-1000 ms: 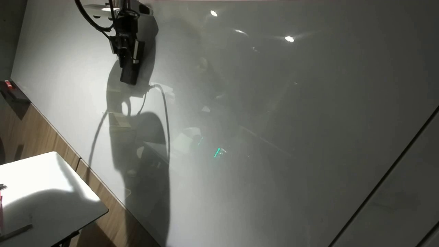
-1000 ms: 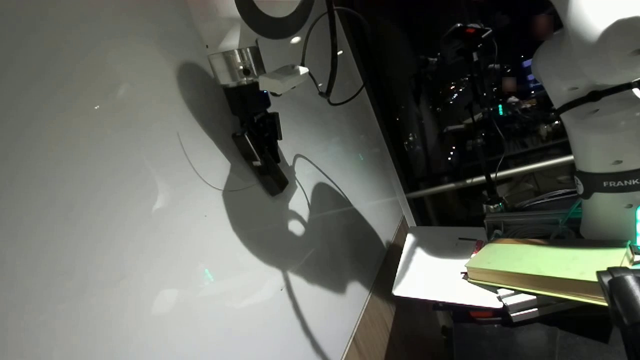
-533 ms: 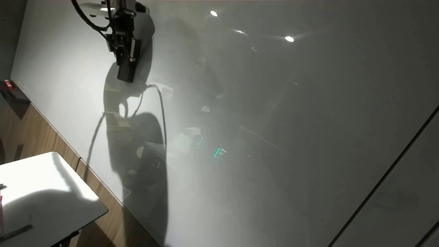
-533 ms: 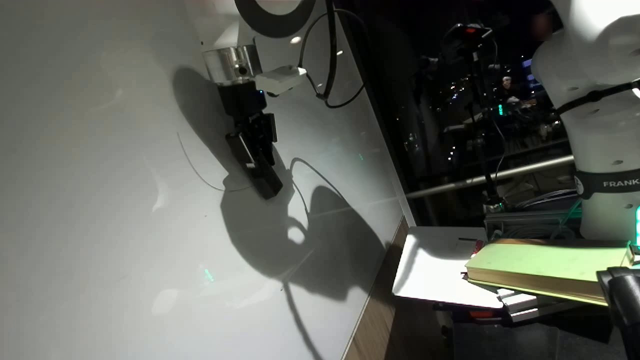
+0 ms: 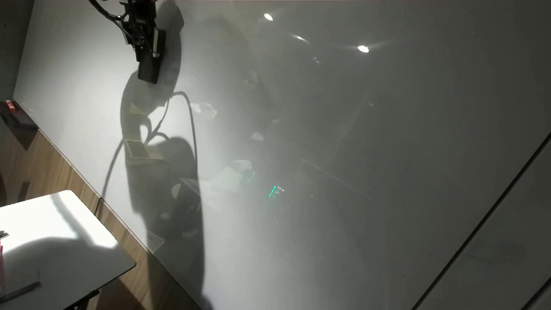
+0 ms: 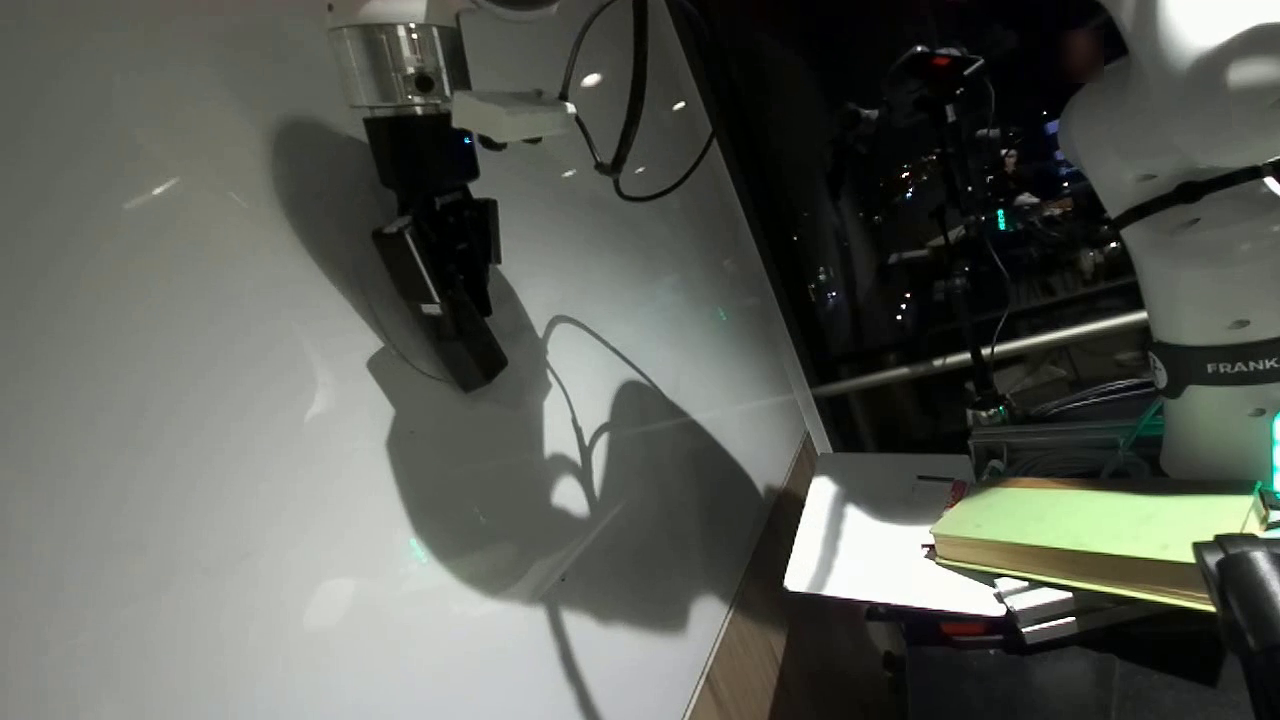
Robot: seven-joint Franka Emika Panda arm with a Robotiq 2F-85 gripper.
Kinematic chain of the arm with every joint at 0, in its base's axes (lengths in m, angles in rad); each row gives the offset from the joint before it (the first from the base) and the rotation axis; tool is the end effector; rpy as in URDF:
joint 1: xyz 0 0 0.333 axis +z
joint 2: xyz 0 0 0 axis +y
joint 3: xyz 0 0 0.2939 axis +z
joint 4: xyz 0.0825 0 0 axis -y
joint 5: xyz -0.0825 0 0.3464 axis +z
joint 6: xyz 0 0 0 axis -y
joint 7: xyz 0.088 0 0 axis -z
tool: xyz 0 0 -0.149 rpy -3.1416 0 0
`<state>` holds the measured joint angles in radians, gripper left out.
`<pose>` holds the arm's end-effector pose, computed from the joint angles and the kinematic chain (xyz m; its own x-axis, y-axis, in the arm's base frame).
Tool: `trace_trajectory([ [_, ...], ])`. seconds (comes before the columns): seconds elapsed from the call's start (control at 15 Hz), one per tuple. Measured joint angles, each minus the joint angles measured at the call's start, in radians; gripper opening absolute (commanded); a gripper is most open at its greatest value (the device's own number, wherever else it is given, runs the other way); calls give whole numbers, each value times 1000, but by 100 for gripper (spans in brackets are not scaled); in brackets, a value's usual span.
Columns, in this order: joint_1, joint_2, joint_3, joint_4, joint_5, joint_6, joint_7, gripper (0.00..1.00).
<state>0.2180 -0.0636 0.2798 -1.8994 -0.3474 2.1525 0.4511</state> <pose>0.4954 0.2429 0.5097 0.8918 0.2171 0.3970 0.1511 -0.9699 0.1908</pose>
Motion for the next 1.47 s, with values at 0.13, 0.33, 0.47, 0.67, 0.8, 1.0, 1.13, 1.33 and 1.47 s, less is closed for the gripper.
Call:
trace_trajectory([
  [0.13, 19, 13, 20, 41, -4, -2, 11, 29],
  [0.33, 43, 36, 39, 107, -15, -20, 16, 29],
  [0.47, 52, 51, 40, 149, -18, -49, 16, 29],
  [0.67, 52, 74, 40, 208, -17, -98, 15, 29],
  [0.8, 52, 84, 39, 240, -17, -136, 14, 29],
  [1.0, 52, 96, 39, 286, -17, -192, 12, 29],
  [1.13, 53, 103, 39, 308, -17, -217, 12, 29],
  [1.33, 54, 107, 39, 314, -17, -223, 12, 29],
  [1.47, 55, 108, 39, 314, -18, -223, 12, 29],
])
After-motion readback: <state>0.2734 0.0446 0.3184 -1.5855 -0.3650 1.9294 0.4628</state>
